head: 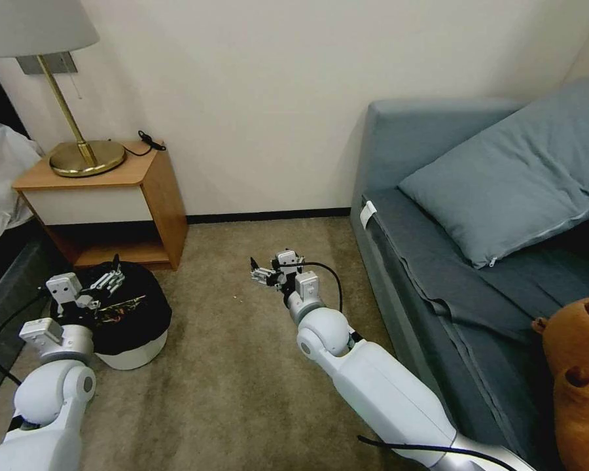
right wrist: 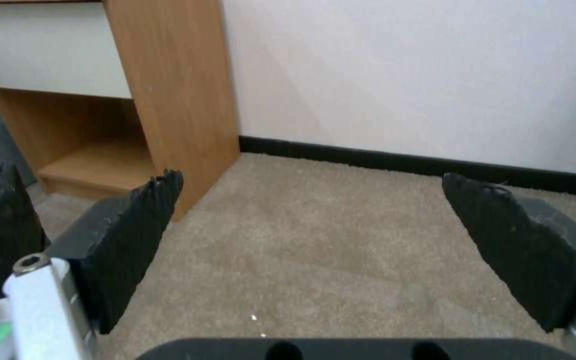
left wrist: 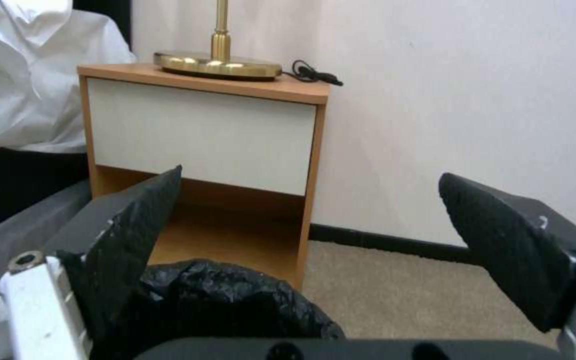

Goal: Pick up the trash bin, then pick up the garbage on the floor and place it into the trash bin.

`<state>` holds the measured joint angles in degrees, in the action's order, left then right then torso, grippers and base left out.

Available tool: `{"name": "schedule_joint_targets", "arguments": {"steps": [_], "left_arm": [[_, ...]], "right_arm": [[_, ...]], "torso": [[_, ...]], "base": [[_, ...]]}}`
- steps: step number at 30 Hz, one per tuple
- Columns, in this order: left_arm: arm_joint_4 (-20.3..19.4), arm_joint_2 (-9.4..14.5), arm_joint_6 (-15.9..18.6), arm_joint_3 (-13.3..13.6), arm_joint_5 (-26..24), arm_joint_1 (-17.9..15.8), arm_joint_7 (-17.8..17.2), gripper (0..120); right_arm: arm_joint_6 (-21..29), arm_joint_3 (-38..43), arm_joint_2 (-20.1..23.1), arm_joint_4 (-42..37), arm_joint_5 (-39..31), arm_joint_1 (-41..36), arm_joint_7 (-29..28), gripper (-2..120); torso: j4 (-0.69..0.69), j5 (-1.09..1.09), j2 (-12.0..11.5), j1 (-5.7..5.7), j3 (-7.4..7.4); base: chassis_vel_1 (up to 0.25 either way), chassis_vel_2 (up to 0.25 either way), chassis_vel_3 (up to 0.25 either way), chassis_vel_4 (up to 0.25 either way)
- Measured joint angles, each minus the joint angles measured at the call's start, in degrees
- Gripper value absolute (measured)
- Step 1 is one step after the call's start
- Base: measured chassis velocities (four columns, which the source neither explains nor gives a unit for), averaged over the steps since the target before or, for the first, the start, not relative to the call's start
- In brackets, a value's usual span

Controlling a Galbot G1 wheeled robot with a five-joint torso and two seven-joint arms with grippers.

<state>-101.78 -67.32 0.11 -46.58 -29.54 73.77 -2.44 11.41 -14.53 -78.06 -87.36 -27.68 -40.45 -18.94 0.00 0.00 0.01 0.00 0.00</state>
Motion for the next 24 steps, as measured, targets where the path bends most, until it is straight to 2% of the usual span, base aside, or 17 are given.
{"name": "schedule_joint_targets", "arguments": {"steps": [24], "left_arm": [[0.16,-0.01,-0.02,-0.07,-0.16,0.02,0.07,100]], "right_arm": [[-0.12,-0.07,0.00,0.03,0.03,0.09,0.25,100]], "torso": [[0.00,0.00,-0.01,0.00,0.00]], "base": [[0.000,0.000,0.000,0.000]]}}
